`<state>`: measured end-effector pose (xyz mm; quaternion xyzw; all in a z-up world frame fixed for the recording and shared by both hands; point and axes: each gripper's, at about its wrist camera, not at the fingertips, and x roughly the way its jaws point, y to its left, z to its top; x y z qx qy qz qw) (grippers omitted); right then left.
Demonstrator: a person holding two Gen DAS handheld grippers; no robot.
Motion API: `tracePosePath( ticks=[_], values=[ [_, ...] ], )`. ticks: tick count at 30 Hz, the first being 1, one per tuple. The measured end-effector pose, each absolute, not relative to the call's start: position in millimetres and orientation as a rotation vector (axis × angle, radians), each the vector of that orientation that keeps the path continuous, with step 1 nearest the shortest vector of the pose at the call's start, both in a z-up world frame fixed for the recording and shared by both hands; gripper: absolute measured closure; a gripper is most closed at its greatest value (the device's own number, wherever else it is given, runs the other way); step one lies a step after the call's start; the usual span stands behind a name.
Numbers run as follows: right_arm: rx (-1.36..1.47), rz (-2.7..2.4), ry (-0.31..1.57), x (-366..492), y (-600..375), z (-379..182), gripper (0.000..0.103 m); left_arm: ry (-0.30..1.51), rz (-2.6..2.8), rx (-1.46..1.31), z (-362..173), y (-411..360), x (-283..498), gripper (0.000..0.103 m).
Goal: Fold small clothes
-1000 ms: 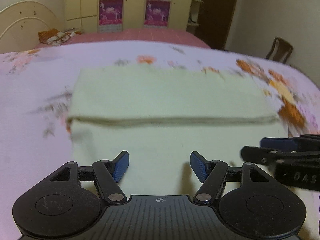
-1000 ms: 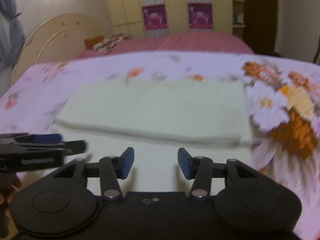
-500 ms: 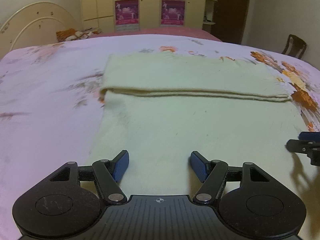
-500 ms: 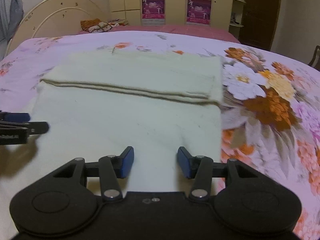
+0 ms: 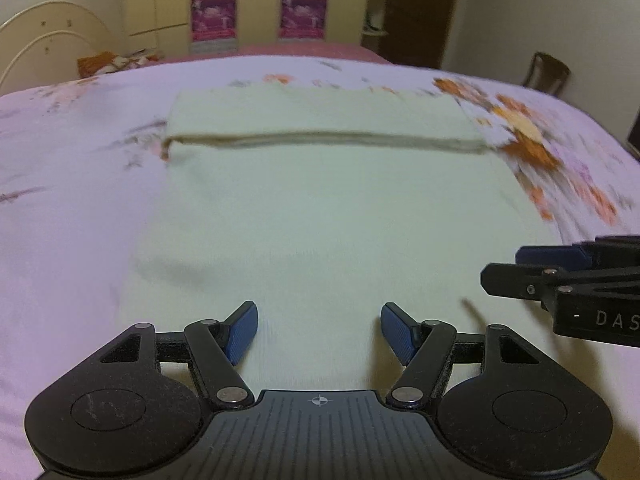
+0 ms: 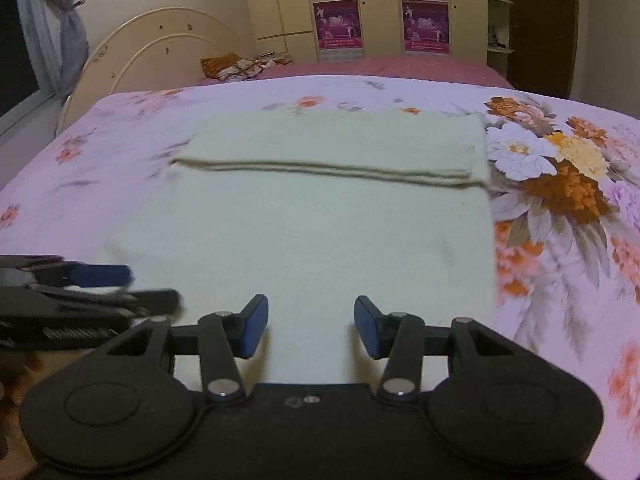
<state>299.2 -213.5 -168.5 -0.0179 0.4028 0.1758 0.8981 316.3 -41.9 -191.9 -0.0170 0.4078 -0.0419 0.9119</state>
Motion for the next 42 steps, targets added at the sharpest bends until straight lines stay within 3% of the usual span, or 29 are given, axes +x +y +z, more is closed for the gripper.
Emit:
tracePosePath(
  ticks=[8, 24, 26, 27, 28, 33, 42],
  values=[
    [-0.085, 0.264, 0.898, 252.4, -203.0, -185.7, 0.064, 0.823, -0.094, -0.03, -195.7, -16.7, 273.5, 0.035],
    [-0.064, 0.088, 0.866, 185.5, -223.2, -170.7, 0.059, 0.821, -0.035, -0.059, -184.3, 11.1, 223.1, 0.035],
    [-0.062, 0.087, 0.859, 180.6, -222.9, -166.9, 0.057, 0.819, -0.024, -0.065, -181.5, 15.2, 217.5, 0.03],
    [-0.061, 0.088, 0.859, 178.3, -222.5, -164.9, 0.056, 0.817, -0.016, -0.068, -180.3, 17.8, 214.6, 0.016],
    [-0.06, 0.09, 0.859, 176.4, -222.6, -163.4, 0.055, 0.807, -0.004, -0.072, -178.4, 20.3, 210.6, 0.011],
    [-0.074, 0.085, 0.855, 162.1, -223.6, -156.1, 0.049, 0.798, -0.021, -0.083, -174.3, 35.1, 191.1, 0.011],
    [0.005, 0.01, 0.912, 141.4, -244.2, -166.9, 0.047, 0.857, -0.017, -0.163, -195.7, 57.5, 164.6, 0.011]
  ],
)
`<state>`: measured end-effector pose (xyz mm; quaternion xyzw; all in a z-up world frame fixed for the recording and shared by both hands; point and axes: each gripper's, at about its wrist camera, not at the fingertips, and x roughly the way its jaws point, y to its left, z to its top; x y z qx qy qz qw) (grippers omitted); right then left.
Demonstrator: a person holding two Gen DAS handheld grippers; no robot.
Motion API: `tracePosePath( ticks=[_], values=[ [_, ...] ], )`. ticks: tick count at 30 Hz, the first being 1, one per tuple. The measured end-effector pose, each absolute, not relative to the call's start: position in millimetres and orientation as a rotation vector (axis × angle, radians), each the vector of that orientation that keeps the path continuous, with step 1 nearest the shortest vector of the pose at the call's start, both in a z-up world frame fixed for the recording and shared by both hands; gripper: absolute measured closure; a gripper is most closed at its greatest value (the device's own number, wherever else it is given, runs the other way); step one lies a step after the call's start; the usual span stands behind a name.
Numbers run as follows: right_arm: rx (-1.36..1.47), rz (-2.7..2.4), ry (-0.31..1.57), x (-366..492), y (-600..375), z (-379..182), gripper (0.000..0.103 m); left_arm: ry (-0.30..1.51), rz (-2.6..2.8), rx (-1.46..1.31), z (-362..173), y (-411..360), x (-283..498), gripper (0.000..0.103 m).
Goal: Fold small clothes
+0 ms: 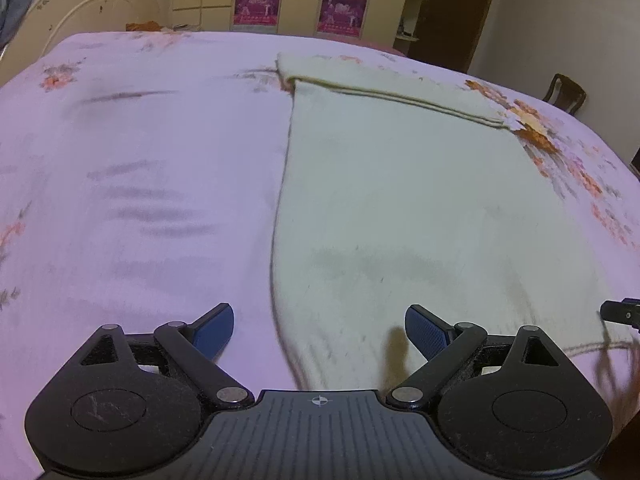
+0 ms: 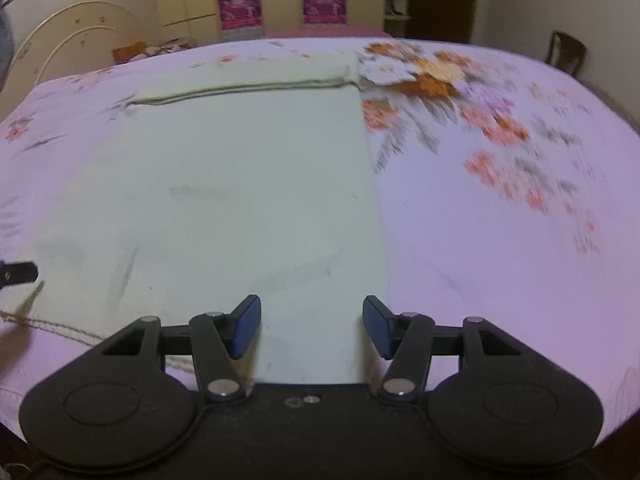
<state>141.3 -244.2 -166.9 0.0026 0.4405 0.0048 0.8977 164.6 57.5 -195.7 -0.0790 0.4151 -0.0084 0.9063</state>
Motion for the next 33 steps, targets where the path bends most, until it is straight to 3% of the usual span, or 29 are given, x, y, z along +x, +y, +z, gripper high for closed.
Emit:
tracePosePath(
  ticks=[10, 13, 15, 18, 21, 23, 25, 33],
  values=[
    [0.058, -0.044, 0.935, 137.4, -251.4, -178.1, 0.042, 0.842, -0.076, -0.208, -201.5, 60.1, 154.3, 0.013],
    [0.077, -0.044, 0.942, 136.0, -251.3, -178.7, 0.045, 0.84, -0.09, -0.243, -199.8, 62.9, 155.1, 0.037],
    [0.103, -0.038, 0.944, 135.0, -252.0, -178.1, 0.057, 0.852, -0.102, -0.291, -199.5, 68.2, 158.8, 0.057],
    [0.144, -0.023, 0.954, 136.9, -252.7, -176.9, 0.074, 0.874, -0.109, -0.341, -200.8, 72.9, 165.2, 0.058],
    [0.162, 0.001, 0.971, 140.0, -250.4, -176.6, 0.087, 0.908, -0.148, -0.367, -203.3, 72.6, 172.6, 0.082],
    [0.152, 0.018, 0.98, 143.3, -248.1, -176.5, 0.089, 0.922, -0.164, -0.398, -205.8, 74.3, 177.6, 0.082],
    [0.166, 0.037, 0.982, 146.8, -249.4, -176.1, 0.09, 0.937, -0.19, -0.415, -206.3, 74.3, 182.9, 0.094],
    [0.2, 0.083, 0.939, 149.6, -251.7, -160.9, 0.092, 0.86, -0.244, -0.388, -184.1, 58.7, 194.3, 0.094]
  ],
)
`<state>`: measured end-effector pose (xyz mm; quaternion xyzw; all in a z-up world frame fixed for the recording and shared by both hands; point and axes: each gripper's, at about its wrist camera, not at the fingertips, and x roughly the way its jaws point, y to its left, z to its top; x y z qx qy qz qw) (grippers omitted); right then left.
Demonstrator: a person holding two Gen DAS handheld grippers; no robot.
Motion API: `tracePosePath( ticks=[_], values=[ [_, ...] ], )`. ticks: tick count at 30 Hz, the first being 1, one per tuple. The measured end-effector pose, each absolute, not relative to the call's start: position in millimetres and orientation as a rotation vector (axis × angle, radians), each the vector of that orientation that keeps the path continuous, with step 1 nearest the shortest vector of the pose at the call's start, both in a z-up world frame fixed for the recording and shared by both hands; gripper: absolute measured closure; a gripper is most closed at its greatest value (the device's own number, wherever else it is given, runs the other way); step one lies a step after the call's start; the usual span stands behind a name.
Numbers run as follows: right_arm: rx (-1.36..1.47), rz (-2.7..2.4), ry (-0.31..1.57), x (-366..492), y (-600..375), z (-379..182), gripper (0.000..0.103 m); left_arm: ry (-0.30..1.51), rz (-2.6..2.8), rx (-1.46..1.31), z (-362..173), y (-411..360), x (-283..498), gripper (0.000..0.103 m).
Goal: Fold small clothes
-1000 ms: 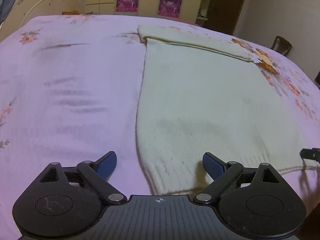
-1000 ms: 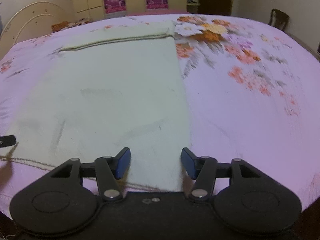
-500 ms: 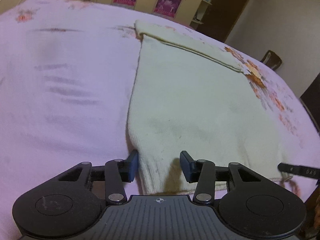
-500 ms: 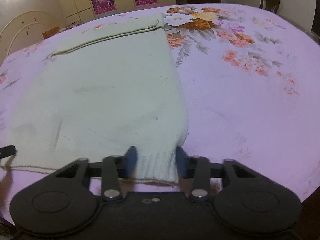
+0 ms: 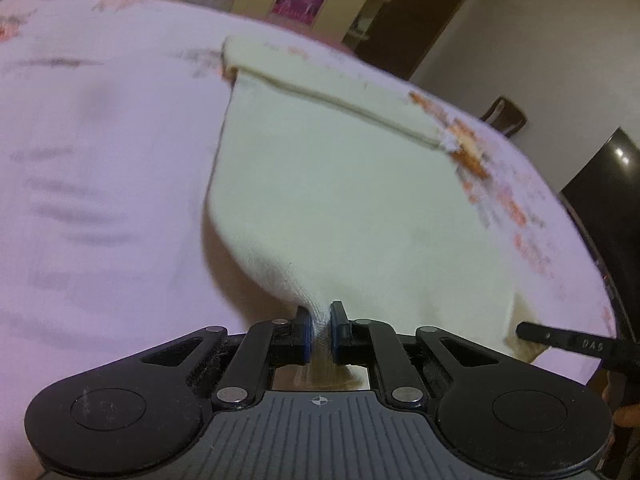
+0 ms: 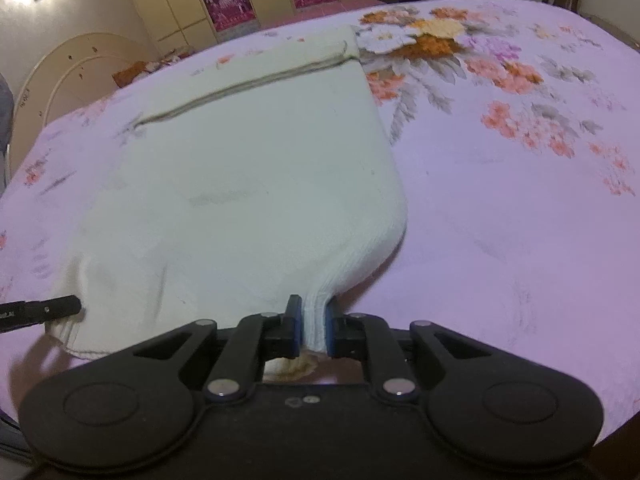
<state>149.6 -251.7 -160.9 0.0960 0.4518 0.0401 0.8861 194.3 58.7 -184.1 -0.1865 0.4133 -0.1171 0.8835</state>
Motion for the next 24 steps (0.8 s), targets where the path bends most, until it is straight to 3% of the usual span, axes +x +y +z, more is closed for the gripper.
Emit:
tracePosePath(
  ticks=[11, 24],
  values=[
    [0.242, 0.147, 0.81, 184.5, -252.6, -119.1, 0.092, 0.701, -0.237, -0.417, -146.6, 62.4, 243.9, 0.095],
    [0.32, 0.169, 0.712, 287.3, -265.6, -104.5, 0.092, 0.599, -0.178, -0.476, -133.3, 68.8, 337.4, 0.095]
  ],
)
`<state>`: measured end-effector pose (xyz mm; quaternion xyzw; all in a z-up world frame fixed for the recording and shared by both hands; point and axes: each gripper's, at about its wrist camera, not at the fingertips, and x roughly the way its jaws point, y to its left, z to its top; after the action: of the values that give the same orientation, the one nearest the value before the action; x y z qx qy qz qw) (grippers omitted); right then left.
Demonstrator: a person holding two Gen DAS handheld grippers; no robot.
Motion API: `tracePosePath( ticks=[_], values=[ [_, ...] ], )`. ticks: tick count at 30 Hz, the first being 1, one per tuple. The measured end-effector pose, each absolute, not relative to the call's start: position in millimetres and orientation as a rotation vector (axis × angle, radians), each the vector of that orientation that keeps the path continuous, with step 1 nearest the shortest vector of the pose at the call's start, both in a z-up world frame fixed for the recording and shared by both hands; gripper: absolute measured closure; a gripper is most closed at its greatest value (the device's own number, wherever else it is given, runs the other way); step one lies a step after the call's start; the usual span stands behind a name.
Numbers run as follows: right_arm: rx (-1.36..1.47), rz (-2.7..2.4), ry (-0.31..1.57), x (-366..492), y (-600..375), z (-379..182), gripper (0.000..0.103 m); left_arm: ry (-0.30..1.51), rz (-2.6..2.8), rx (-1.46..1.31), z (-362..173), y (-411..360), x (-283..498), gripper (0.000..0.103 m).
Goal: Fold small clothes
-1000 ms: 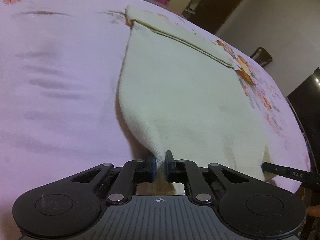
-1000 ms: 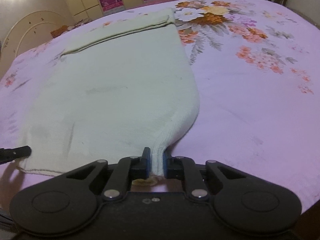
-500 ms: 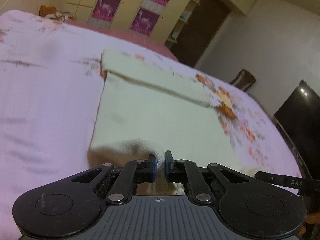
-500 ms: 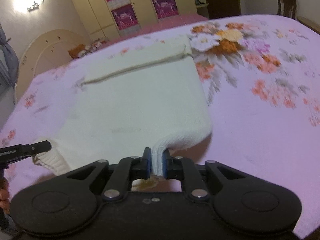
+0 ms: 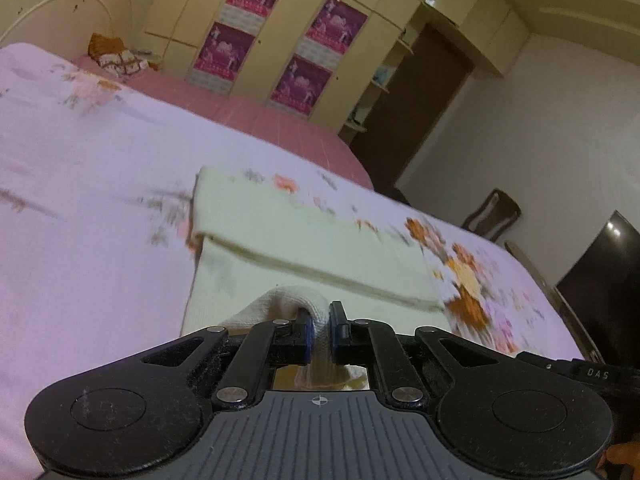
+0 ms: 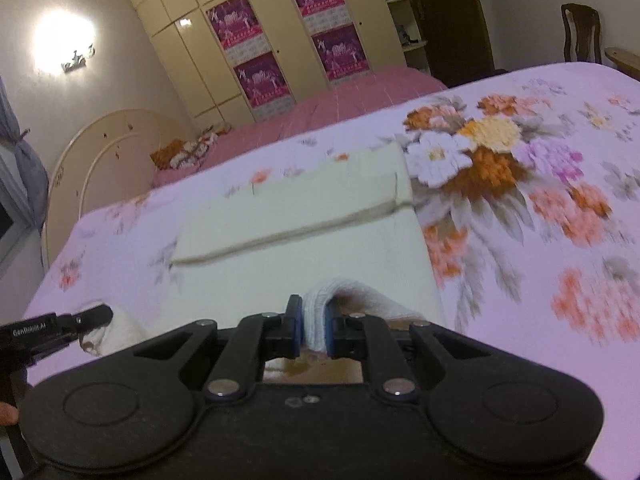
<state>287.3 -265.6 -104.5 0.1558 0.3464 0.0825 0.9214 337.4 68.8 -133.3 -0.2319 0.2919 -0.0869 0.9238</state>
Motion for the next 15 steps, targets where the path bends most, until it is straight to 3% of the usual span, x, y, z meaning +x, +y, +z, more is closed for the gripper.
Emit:
tracePosePath(
  ticks=[15],
  values=[
    [0.421, 0.171, 0.683, 432.1, -273.4, -137.4, 0.092, 0.563, -0.077, -0.561, -174.5, 71.8, 462.5, 0.095]
  ],
)
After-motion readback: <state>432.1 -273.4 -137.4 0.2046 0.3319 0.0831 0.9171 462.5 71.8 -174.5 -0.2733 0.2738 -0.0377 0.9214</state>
